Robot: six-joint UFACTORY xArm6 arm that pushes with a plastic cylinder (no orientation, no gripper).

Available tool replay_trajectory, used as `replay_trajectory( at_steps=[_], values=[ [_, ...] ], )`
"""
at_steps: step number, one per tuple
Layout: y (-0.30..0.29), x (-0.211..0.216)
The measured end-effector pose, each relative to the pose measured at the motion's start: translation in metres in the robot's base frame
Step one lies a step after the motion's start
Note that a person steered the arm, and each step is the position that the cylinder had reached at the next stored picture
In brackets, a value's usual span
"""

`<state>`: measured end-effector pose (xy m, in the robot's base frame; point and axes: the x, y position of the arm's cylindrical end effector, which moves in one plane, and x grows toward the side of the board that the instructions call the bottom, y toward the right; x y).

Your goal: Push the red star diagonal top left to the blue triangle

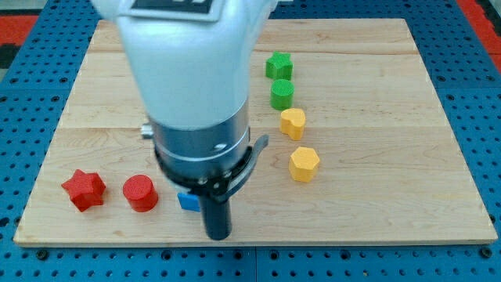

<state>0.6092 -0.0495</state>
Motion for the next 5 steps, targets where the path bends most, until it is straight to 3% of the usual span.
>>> replay_trajectory(
  at_steps=[2, 4, 5],
  values=[
    [-0.016, -0.061],
    [-0.088, -0.041],
    [-0.092, -0.041]
  ],
)
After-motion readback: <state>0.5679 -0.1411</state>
